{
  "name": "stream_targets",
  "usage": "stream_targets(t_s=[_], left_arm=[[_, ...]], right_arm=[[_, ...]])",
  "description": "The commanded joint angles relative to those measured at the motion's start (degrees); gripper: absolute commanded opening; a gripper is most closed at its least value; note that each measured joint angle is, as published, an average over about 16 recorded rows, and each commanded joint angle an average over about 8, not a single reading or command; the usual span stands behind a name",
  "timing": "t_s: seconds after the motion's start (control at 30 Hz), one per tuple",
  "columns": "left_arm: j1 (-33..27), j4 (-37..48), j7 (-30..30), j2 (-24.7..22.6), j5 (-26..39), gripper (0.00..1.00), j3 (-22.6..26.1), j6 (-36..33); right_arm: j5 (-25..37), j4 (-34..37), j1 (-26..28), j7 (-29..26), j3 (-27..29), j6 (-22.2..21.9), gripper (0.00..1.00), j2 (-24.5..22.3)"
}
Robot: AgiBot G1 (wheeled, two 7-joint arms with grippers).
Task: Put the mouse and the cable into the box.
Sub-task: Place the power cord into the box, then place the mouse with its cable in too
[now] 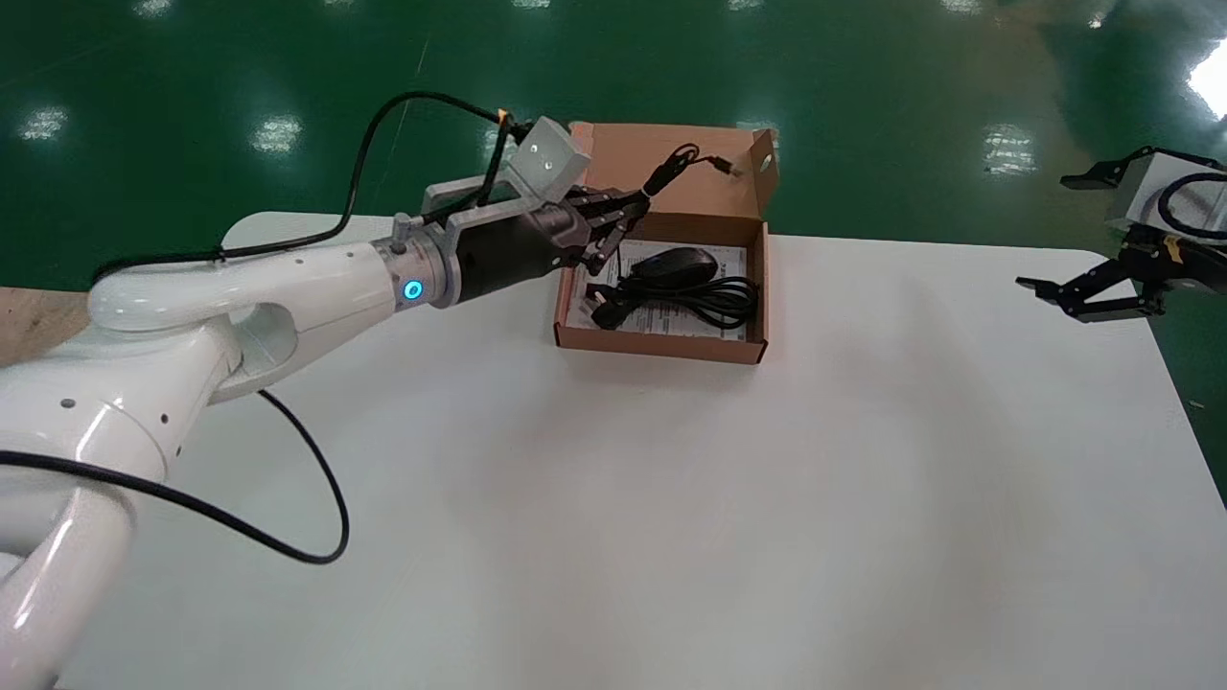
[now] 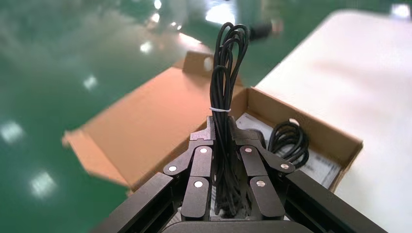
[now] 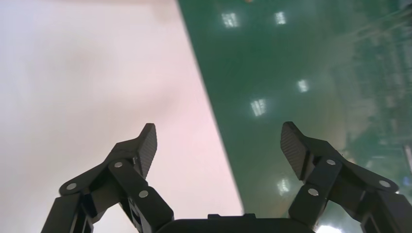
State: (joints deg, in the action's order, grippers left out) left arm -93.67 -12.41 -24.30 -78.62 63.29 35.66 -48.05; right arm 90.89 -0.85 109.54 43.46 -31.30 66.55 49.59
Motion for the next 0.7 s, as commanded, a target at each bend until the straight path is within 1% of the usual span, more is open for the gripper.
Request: stream_targets(t_s=[0.03, 0.13, 0.27, 0.3, 0.47, 0.7], left_arm=[[1.13, 0.77, 6.51, 0.03, -2.58, 0.03, 0.05, 0.99], [1.09, -0.38, 9.91, 0.12, -2.38, 0.41, 2.3, 2.15], [1.26, -1.52, 12.13, 0.15, -2.21, 0.91, 4.71, 3.33], [1.3, -1.7, 12.43, 0.14, -2.26, 1.0, 5.09, 3.56], [1.42, -2.12, 12.9, 0.12, -2.48, 1.0, 5.92, 4.13], [1.23, -1.98, 12.63, 0.15, -2.22, 1.0, 5.48, 3.8]], right_arm=[[0.41, 0.26, 0.15, 0.12, -0.29, 1.11, 1.0, -0.67], [0.7, 0.46, 0.22, 0.25, -0.5, 2.45, 1.0, -1.27], [0.97, 0.78, 0.18, 0.32, -0.68, 3.59, 1.0, -1.9], [1.0, 0.86, 0.16, 0.32, -0.7, 3.79, 1.0, -2.03], [1.07, 1.07, 0.15, 0.34, -0.75, 4.22, 1.0, -2.35], [1.06, 0.99, 0.12, 0.32, -0.75, 4.0, 1.0, -2.11]])
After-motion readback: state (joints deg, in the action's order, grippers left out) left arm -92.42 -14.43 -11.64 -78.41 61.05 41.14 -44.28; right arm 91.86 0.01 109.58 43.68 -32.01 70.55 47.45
